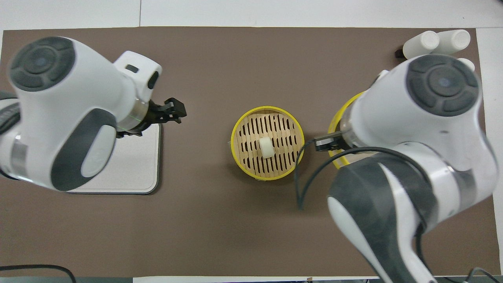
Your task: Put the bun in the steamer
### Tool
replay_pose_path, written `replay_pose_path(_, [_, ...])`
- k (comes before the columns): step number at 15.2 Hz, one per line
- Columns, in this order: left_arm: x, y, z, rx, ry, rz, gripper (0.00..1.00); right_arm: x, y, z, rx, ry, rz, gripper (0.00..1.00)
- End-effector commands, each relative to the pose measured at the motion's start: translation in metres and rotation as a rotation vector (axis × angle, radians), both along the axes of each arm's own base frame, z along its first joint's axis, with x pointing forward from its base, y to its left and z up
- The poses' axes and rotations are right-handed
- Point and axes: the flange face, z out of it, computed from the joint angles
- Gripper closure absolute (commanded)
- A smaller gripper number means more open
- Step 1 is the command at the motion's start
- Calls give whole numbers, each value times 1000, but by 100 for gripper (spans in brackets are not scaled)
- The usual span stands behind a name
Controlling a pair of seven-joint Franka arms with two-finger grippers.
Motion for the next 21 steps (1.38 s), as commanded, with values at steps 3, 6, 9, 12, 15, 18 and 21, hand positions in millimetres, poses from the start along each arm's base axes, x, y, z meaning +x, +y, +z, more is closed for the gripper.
replay_pose_path(3, [-6, 107, 22, 6, 44, -170, 0, 36, 88, -40, 59, -84, -86, 100])
replay_pose_path(6, [-11, 136, 24, 25, 64, -264, 0, 26, 132, -83, 47, -74, -102, 100])
replay_pose_path(9, [-14, 157, 30, 21, 55, -304, 0, 25, 147, -104, 37, -113, -100, 100])
replay_pose_path(12, [-26, 158, 33, 18, 73, -318, 0, 14, 161, -113, 37, -101, -91, 100])
replay_pose_path(15, [-38, 157, 37, 16, 68, -325, 0, 12, 171, -125, 65, -123, -97, 100])
replay_pose_path(18, [-32, 153, 37, 19, 56, -329, 0, 4, 189, -138, 77, -131, -96, 100])
replay_pose_path(21, [-29, 152, 36, 20, 48, -330, 0, 3, 192, -148, 72, -127, -97, 100])
